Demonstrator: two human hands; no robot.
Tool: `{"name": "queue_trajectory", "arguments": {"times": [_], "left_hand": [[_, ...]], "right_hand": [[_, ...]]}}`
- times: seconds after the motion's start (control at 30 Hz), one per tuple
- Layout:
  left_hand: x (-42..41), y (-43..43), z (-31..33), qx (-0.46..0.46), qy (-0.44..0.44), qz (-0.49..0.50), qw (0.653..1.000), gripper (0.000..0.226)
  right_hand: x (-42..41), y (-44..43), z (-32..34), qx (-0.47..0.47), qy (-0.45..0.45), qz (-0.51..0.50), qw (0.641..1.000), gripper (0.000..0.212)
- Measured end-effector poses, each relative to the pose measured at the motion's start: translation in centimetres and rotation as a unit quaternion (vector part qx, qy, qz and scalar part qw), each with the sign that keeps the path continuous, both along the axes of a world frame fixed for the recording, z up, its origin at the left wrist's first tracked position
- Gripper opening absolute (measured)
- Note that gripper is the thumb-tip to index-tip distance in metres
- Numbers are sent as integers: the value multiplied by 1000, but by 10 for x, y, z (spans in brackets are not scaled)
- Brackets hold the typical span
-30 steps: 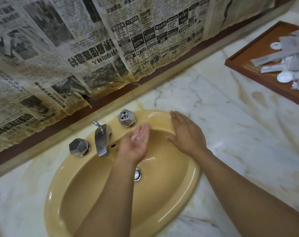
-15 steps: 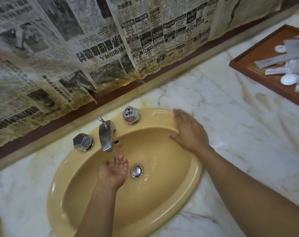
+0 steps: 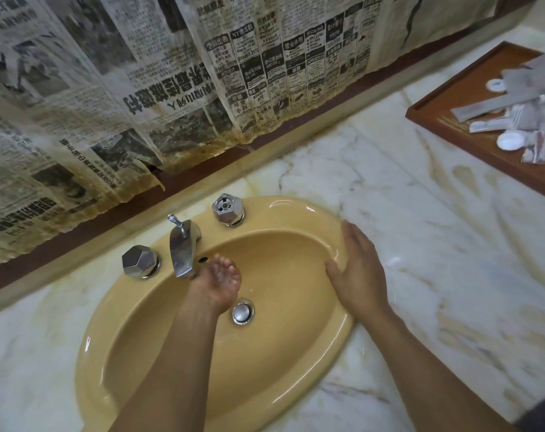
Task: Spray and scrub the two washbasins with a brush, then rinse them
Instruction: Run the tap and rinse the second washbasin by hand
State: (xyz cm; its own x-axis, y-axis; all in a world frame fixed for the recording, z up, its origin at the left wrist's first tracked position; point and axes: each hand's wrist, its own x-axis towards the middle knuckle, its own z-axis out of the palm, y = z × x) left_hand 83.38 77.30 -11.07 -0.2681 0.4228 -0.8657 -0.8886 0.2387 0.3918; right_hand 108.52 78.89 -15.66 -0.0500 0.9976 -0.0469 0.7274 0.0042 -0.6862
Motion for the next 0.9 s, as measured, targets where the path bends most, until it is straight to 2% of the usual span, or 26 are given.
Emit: {"name": "queue_trajectory", "arguments": {"times": [0.13,0.2,0.33,0.43,0.57,0.63,0.7,0.77,0.9], "left_hand": [[59,34,19,50,20,-190,980,40],[78,40,21,70,41,-221,972,45],[59,19,7,66,53,-143,986,39],[15,-10,-6,51,31,-40,997,35],[-20,-31,-12,17,7,56,998,34],[-23,-32,-14,9,1,66,998,33],[-22,-31,-15,5,0,56,998,33],[-22,-30,-13,3,-4,49,999,35],[-31,-28,-14,5,-2,43,999,35]], "right_hand": [[0,3,-2,4,-2,0,1000,80],[2,2,-4,4,4,-3,1000,81],[-1,5,-2,11,-17,14,1000,82],[-8,11,1,12,-127,66,990,82],[-36,57,10,60,-268,240,931,79],[-55,92,16,57,-291,327,897,83],[-68,114,20,41,-300,365,881,91],[-68,111,19,34,-295,357,886,88],[-34,66,14,1,-236,244,941,73]]}}
